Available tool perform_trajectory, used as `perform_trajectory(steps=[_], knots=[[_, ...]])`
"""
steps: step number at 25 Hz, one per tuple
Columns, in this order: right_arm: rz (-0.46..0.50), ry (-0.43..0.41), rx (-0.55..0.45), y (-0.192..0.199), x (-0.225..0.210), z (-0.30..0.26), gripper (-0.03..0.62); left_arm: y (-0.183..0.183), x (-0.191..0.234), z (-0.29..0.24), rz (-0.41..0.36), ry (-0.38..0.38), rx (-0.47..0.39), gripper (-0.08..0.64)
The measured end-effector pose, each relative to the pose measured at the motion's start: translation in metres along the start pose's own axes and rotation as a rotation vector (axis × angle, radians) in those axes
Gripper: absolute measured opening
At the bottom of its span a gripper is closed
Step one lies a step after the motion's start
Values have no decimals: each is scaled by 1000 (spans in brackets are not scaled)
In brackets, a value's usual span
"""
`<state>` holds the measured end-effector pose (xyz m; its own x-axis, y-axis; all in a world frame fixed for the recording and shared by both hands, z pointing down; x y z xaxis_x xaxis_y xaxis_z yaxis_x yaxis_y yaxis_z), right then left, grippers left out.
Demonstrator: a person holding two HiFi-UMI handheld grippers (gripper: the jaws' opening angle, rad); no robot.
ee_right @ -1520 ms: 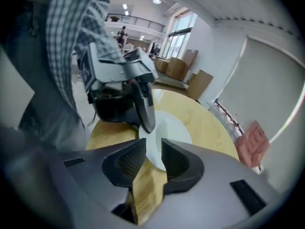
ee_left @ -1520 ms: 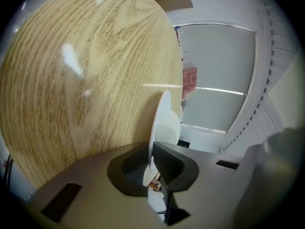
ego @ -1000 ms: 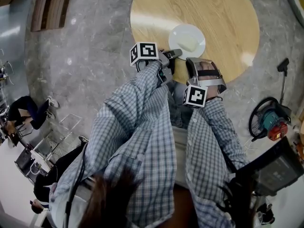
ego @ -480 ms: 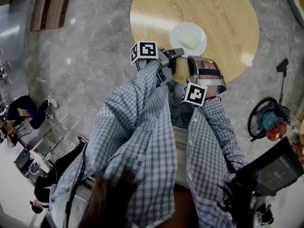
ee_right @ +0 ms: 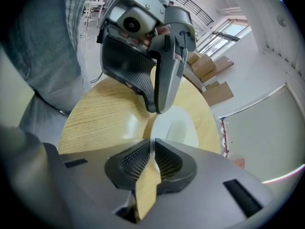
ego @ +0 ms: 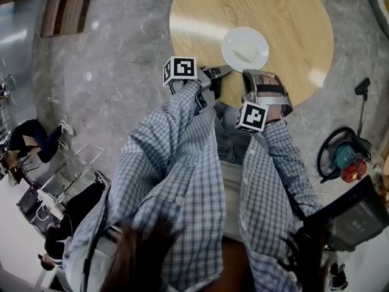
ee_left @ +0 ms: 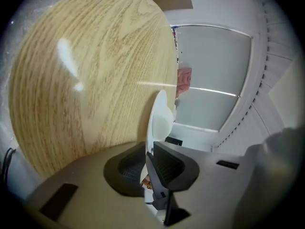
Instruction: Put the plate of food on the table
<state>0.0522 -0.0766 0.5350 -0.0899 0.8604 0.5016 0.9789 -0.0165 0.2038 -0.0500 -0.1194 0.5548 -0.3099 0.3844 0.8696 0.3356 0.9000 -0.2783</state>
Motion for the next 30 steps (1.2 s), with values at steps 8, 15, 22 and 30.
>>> perform_trajectory(steps=[8,15,22,30], knots=[[-101,-54,-38,3,2,-4,38,-5,-5,9,-19,26,-46,37],[-342,-71,-136,5,-10,13,41,0,-14,19,-55,60,-65,37],[-958,-38,-271,25,-37,39,17,7,-37,22,-233,96,-35,8],[-1352,-8,-402,59,-53,60,8,20,-65,11,-381,120,-52,8]])
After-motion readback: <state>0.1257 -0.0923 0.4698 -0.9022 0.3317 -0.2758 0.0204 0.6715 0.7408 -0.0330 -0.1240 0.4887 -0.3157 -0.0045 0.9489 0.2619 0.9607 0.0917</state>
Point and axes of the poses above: the fingertips, and each gripper's own axes: z backward along the fingers, x to its left, y out of its underside, the point moved 6 cm from there along z, backward along the fingers
